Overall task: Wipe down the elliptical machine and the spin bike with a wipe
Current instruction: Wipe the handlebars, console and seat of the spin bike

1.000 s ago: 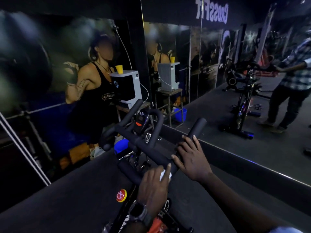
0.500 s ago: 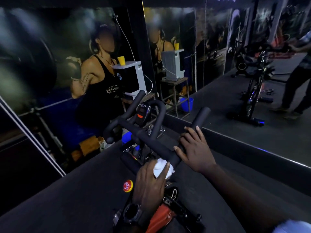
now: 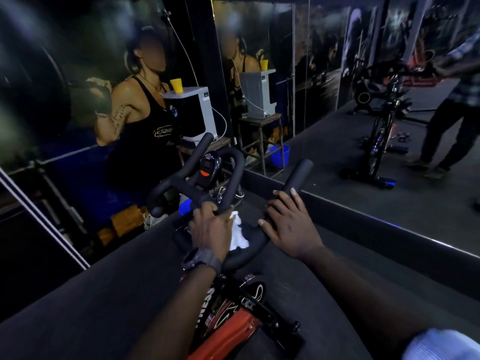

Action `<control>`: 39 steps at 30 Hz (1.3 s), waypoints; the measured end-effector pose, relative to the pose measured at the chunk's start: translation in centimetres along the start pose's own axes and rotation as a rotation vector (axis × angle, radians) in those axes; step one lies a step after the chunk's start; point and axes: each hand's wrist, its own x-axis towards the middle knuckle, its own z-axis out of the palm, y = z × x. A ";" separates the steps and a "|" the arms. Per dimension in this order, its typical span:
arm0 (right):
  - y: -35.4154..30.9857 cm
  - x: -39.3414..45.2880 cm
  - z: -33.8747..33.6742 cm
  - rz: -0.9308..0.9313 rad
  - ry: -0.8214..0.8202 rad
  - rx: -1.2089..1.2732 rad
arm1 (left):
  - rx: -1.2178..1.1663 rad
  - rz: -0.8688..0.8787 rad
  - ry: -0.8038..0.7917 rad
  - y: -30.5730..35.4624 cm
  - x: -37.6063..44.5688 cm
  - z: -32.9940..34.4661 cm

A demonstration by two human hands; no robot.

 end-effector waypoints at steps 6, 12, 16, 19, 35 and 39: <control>-0.4 0.0 0.1 0.011 0.017 -0.004 | -0.114 0.223 -0.005 -0.4 2.9 0.2; -0.2 0.0 0.2 -0.003 -0.005 0.004 | -0.289 0.467 -0.054 1.6 -1.0 -0.6; 0.0 -0.1 0.1 -0.018 -0.027 0.002 | -0.348 0.381 -0.061 -0.2 1.8 -0.9; 0.8 0.1 -0.4 -0.088 -0.046 -0.026 | -0.381 0.453 -0.191 2.3 -0.6 -0.4; 6.4 2.4 -2.4 -0.018 -0.079 -0.027 | -0.186 0.799 -0.393 3.1 -1.2 0.0; 6.9 2.6 -2.7 -0.039 -0.039 0.089 | -0.246 0.765 -0.428 6.1 0.4 0.4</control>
